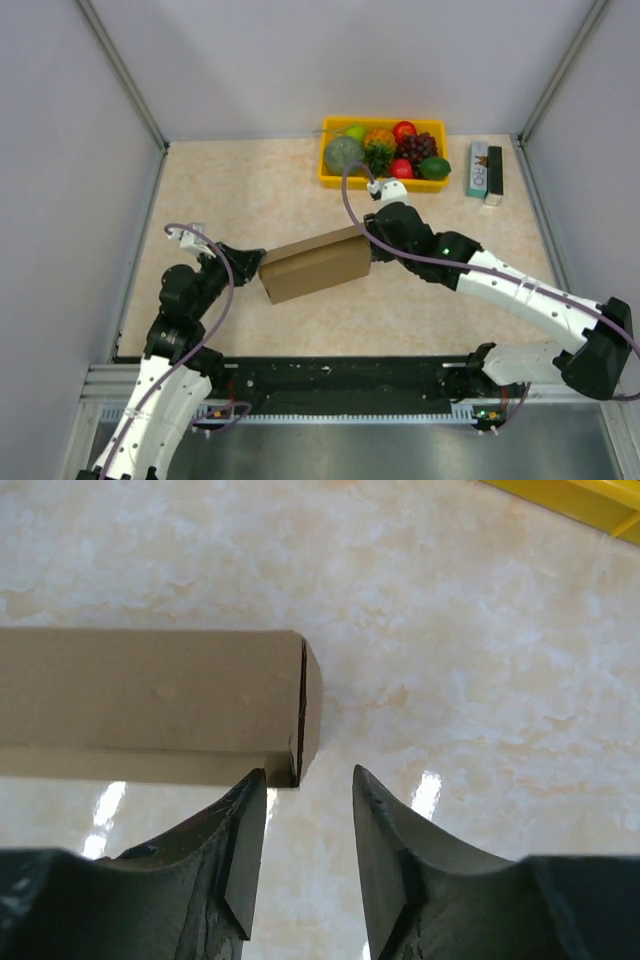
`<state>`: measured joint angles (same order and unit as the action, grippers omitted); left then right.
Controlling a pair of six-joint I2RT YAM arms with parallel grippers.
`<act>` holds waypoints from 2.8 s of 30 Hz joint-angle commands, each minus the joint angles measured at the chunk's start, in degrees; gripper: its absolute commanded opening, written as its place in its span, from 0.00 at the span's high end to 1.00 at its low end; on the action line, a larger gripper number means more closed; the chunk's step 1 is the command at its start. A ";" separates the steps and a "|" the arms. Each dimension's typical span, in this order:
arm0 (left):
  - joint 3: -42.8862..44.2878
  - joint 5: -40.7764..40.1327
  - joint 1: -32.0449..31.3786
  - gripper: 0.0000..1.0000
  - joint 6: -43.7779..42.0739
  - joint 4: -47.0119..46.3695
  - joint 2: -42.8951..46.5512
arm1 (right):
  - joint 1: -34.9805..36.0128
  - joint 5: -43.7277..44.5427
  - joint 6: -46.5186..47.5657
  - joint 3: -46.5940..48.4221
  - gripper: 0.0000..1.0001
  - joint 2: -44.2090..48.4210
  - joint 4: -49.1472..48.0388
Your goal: Fold the paper box
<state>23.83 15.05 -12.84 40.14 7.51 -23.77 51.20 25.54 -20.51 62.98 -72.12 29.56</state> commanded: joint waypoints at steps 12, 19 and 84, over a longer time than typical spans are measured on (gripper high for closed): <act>-4.23 -1.07 -0.34 0.68 -2.44 6.47 -1.45 | -7.34 -43.19 -21.39 16.73 0.37 -0.28 -6.77; -3.45 -1.51 -0.34 0.69 -3.14 8.31 -1.02 | -8.30 -47.86 -31.51 13.41 0.60 -11.28 -23.48; 13.48 -12.31 -0.25 0.51 -7.61 21.92 1.71 | 0.47 -47.16 -35.30 8.29 0.85 -21.57 -43.18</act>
<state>28.47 9.13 -12.86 36.05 22.57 -21.91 48.97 -22.28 -56.97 65.73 -92.07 -13.10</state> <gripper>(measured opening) 0.437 0.151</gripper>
